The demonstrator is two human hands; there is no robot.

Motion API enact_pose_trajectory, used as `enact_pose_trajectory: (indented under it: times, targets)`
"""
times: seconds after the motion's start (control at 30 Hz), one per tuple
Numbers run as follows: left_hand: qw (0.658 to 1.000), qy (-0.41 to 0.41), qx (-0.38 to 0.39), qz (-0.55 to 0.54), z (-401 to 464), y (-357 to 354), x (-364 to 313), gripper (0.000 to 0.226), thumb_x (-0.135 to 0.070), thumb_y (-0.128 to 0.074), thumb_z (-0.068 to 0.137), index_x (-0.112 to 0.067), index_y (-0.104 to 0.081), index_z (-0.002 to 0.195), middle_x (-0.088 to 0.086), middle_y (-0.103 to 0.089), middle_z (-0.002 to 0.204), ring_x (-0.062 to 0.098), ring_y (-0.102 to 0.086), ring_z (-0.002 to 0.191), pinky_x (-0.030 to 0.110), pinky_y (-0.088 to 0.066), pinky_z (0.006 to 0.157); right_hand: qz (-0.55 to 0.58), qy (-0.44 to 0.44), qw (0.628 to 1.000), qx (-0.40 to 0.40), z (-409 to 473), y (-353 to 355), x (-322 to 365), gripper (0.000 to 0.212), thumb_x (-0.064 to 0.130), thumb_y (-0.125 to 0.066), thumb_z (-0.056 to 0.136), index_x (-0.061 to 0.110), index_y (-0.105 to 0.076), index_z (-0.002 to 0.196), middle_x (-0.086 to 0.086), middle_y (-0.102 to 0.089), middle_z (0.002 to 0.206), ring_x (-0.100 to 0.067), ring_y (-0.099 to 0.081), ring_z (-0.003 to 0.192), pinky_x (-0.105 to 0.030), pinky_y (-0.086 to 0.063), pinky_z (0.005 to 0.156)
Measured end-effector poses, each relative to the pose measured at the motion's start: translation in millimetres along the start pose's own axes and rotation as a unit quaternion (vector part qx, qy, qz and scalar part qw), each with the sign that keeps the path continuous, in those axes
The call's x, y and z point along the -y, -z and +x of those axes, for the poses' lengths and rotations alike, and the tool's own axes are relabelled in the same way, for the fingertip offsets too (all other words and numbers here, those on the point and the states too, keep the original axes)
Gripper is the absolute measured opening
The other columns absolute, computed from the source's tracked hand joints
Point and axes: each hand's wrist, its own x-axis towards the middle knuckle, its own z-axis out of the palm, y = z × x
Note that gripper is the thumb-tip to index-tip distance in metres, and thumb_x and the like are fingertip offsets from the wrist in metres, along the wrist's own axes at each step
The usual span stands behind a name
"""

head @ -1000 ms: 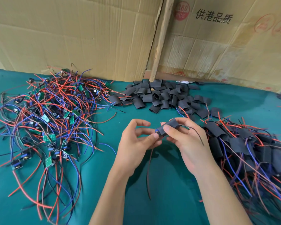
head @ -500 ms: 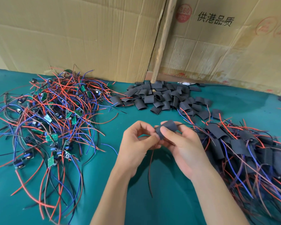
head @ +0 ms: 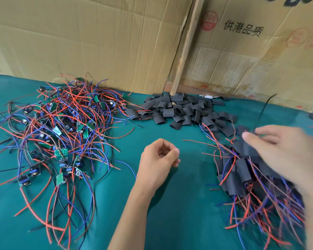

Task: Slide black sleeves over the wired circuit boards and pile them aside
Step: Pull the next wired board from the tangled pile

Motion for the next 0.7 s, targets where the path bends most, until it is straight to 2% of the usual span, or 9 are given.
enact_pose_trajectory:
  times: [0.07, 0.17, 0.23, 0.33, 0.4, 0.47, 0.5, 0.57, 0.7]
  targets:
    - [1.000, -0.004, 0.001, 0.007, 1, -2, 0, 0.008, -0.012, -0.068, 0.088, -0.012, -0.065, 0.081, -0.003, -0.068, 0.068, 0.020, -0.069, 0.068, 0.055, -0.058, 0.085, -0.060, 0.016, 0.996, -0.059, 3, 13, 11, 0.077, 0.079, -0.048, 0.065, 0.024, -0.071, 0.114, 0.002, -0.078, 0.110, -0.029, -0.070, 0.109, -0.049, -0.052, 0.101]
    - [0.999, -0.003, 0.016, 0.029, -1, -4, -1, 0.009, -0.025, -0.066, 0.078, -0.017, -0.067, 0.080, -0.004, -0.069, 0.069, 0.018, -0.069, 0.069, 0.050, -0.060, 0.083, 0.053, 0.143, 0.986, -0.059, -6, -5, 71, 0.042, 0.058, -0.057, 0.075, 0.027, -0.074, 0.098, 0.009, -0.078, 0.092, -0.017, -0.073, 0.088, -0.044, -0.058, 0.089]
    - [0.998, 0.003, 0.008, 0.055, 2, -2, 5, 0.013, -0.025, -0.064, 0.075, -0.015, -0.069, 0.080, 0.001, -0.072, 0.073, 0.015, -0.067, 0.068, 0.043, -0.060, 0.080, 0.050, 0.245, 0.966, 0.057, -14, -45, 121, 0.027, 0.044, -0.063, 0.078, 0.024, -0.074, 0.092, 0.004, -0.076, 0.084, -0.019, -0.072, 0.084, -0.041, -0.059, 0.080]
    - [0.996, 0.009, 0.000, 0.085, 8, -2, 10, 0.008, -0.003, -0.067, 0.087, -0.003, -0.068, 0.095, 0.018, -0.072, 0.086, 0.026, -0.064, 0.080, 0.041, -0.054, 0.078, -0.038, 0.351, 0.901, 0.253, -31, -120, 184, 0.022, 0.031, -0.066, 0.086, 0.020, -0.068, 0.105, -0.005, -0.070, 0.103, -0.030, -0.065, 0.102, -0.039, -0.055, 0.085]
    - [0.998, 0.002, 0.000, 0.066, 10, -3, 9, 0.014, 0.008, -0.064, 0.092, -0.004, -0.064, 0.086, 0.008, -0.067, 0.071, 0.029, -0.063, 0.074, 0.048, -0.055, 0.076, -0.080, 0.372, 0.878, 0.291, -42, -162, 208, 0.020, 0.028, -0.065, 0.091, 0.016, -0.059, 0.106, -0.007, -0.059, 0.105, -0.034, -0.060, 0.106, -0.037, -0.048, 0.079]
    - [0.999, -0.007, -0.017, 0.043, 10, -6, 7, 0.021, 0.004, -0.068, 0.087, -0.014, -0.063, 0.076, -0.007, -0.064, 0.058, 0.020, -0.065, 0.062, 0.051, -0.058, 0.075, -0.100, 0.384, 0.874, 0.281, -51, -190, 216, 0.022, 0.028, -0.067, 0.092, 0.014, -0.056, 0.106, -0.008, -0.053, 0.102, -0.033, -0.057, 0.098, -0.038, -0.041, 0.074]
    - [0.999, -0.012, -0.018, 0.034, 9, -8, 6, 0.015, -0.004, -0.069, 0.082, -0.015, -0.063, 0.075, -0.008, -0.064, 0.057, 0.018, -0.065, 0.060, 0.050, -0.059, 0.075, -0.099, 0.386, 0.875, 0.274, -54, -200, 217, 0.022, 0.027, -0.070, 0.091, 0.014, -0.056, 0.103, -0.007, -0.051, 0.100, -0.032, -0.054, 0.094, -0.038, -0.040, 0.073]
    - [0.999, -0.012, -0.022, 0.025, 7, -9, 5, 0.005, -0.013, -0.067, 0.076, -0.016, -0.063, 0.074, -0.008, -0.064, 0.057, 0.019, -0.066, 0.060, 0.047, -0.059, 0.076, -0.070, 0.372, 0.885, 0.269, -55, -210, 215, 0.020, 0.022, -0.072, 0.090, 0.012, -0.057, 0.099, -0.006, -0.049, 0.095, -0.033, -0.057, 0.092, -0.037, -0.043, 0.073]
    - [0.998, -0.021, -0.026, 0.054, 8, -11, 8, 0.032, 0.010, -0.064, 0.087, -0.018, -0.062, 0.070, -0.009, -0.061, 0.053, 0.020, -0.063, 0.058, 0.049, -0.058, 0.072, -0.012, 0.331, 0.903, 0.273, -45, -209, 208, 0.016, 0.020, -0.075, 0.089, 0.015, -0.069, 0.102, -0.010, -0.062, 0.104, -0.036, -0.063, 0.095, -0.039, -0.053, 0.078]
